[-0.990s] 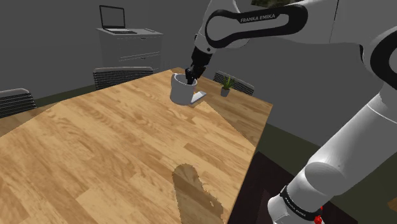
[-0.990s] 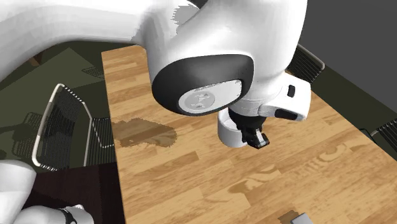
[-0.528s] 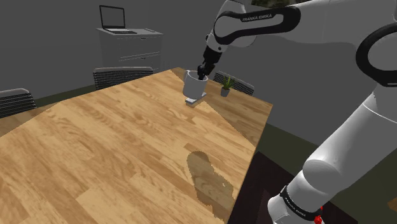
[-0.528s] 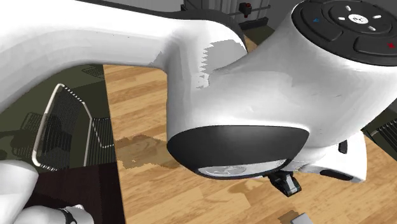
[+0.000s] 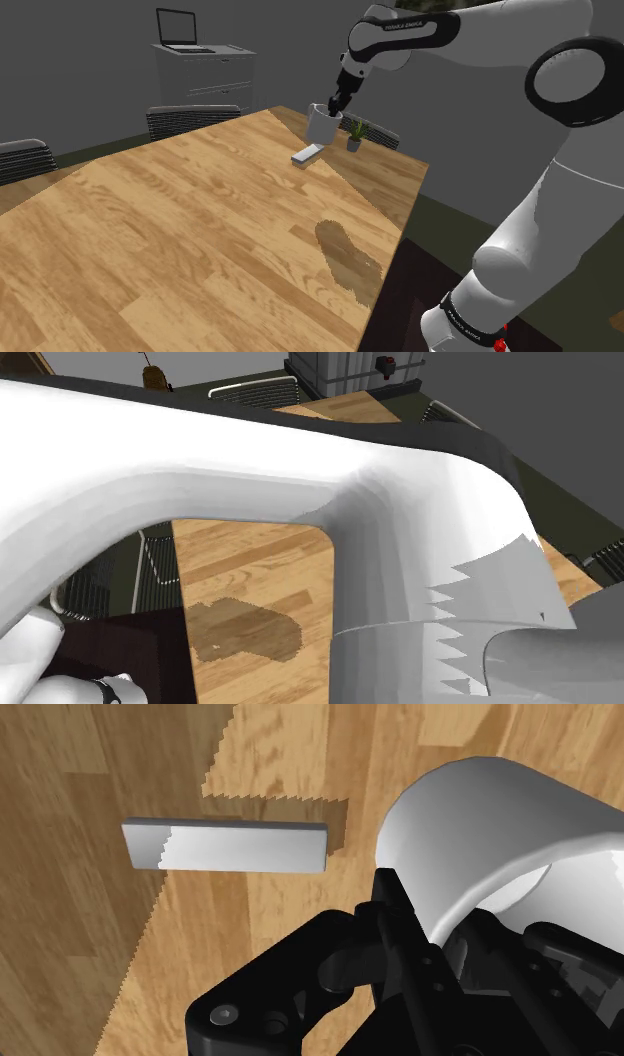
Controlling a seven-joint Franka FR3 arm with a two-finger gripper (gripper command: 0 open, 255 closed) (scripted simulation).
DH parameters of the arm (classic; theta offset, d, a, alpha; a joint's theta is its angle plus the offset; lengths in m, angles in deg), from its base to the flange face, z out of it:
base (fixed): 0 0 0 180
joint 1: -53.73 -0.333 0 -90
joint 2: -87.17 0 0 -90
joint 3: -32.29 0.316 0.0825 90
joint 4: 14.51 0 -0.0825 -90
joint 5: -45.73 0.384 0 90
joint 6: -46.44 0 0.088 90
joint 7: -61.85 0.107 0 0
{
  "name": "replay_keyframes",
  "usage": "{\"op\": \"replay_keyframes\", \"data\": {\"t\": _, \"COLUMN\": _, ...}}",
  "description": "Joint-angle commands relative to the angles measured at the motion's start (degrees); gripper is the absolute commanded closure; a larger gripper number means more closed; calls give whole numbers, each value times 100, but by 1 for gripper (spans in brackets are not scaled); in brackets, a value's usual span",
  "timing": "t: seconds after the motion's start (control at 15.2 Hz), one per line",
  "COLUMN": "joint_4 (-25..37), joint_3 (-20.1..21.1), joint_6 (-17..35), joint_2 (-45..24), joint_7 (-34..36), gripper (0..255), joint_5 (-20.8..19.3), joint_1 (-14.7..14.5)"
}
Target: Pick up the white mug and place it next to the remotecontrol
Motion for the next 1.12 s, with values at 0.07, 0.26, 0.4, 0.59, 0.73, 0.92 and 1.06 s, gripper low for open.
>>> {"op": "replay_keyframes", "data": {"t": 0.07, "joint_4": 353, "joint_3": -159, "joint_6": -114, "joint_2": -280, "joint_7": -370, "gripper": 255, "joint_5": 41, "joint_1": 196}}
{"op": "replay_keyframes", "data": {"t": 0.26, "joint_4": 834, "joint_3": -291, "joint_6": -287, "joint_2": -631, "joint_7": -689, "gripper": 255, "joint_5": 77, "joint_1": 384}}
{"op": "replay_keyframes", "data": {"t": 0.4, "joint_4": 1203, "joint_3": -371, "joint_6": -422, "joint_2": -893, "joint_7": -890, "gripper": 255, "joint_5": 102, "joint_1": 510}}
{"op": "replay_keyframes", "data": {"t": 0.59, "joint_4": 1843, "joint_3": -473, "joint_6": -662, "joint_2": -1335, "joint_7": -1171, "gripper": 255, "joint_5": 140, "joint_1": 705}}
{"op": "replay_keyframes", "data": {"t": 0.73, "joint_4": 2341, "joint_3": -531, "joint_6": -853, "joint_2": -1669, "joint_7": -1343, "gripper": 255, "joint_5": 166, "joint_1": 837}}
{"op": "replay_keyframes", "data": {"t": 0.92, "joint_4": 2513, "joint_3": -559, "joint_6": -830, "joint_2": -1882, "joint_7": -1464, "gripper": 255, "joint_5": 187, "joint_1": 919}}
{"op": "replay_keyframes", "data": {"t": 1.06, "joint_4": 2354, "joint_3": -558, "joint_6": -676, "joint_2": -1879, "joint_7": -1486, "gripper": 255, "joint_5": 194, "joint_1": 918}}
